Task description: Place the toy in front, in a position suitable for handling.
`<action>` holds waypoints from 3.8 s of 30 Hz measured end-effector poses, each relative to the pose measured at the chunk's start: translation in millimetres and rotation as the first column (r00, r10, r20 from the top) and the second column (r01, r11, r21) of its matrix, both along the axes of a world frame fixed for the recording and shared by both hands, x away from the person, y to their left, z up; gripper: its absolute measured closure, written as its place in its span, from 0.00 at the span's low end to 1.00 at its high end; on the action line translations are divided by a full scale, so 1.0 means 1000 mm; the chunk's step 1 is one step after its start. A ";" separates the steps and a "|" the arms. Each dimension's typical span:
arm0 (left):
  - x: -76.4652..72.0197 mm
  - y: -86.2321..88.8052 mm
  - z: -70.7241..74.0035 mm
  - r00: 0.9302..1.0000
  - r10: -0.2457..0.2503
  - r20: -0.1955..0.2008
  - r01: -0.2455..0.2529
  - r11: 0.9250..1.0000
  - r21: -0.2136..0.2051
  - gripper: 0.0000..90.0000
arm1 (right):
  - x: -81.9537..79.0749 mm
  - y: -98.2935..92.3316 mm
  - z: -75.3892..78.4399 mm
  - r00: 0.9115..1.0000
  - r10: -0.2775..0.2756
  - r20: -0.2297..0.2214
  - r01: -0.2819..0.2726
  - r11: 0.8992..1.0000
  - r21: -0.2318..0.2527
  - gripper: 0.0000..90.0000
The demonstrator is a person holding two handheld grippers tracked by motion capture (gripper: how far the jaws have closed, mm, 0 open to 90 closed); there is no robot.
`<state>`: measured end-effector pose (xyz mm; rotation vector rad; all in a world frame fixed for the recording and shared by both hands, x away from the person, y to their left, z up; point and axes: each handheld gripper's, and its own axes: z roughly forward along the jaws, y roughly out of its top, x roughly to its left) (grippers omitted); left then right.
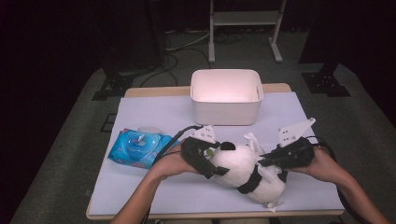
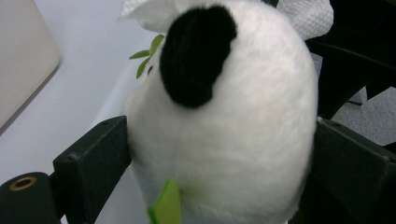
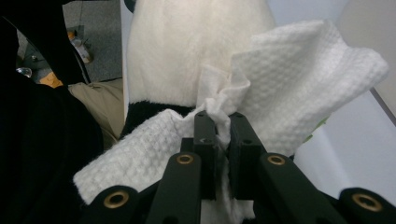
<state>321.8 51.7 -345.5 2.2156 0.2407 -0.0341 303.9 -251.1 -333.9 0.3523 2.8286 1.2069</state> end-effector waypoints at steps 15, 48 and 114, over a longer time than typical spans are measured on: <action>0.000 -0.004 -0.024 0.998 -0.015 -0.064 0.015 1.000 0.007 0.05 | -0.002 -0.012 -0.004 0.999 -0.025 -0.021 0.025 1.000 0.007 0.92; -0.005 0.016 0.028 0.999 0.023 0.036 -0.022 0.999 -0.034 0.26 | 0.003 -0.010 0.002 1.000 -0.029 -0.012 0.030 0.989 0.143 0.93; 0.007 -0.005 0.029 0.998 0.020 0.065 -0.015 0.997 -0.074 0.28 | 0.008 -0.023 0.043 0.997 -0.063 0.042 0.053 0.977 0.209 0.93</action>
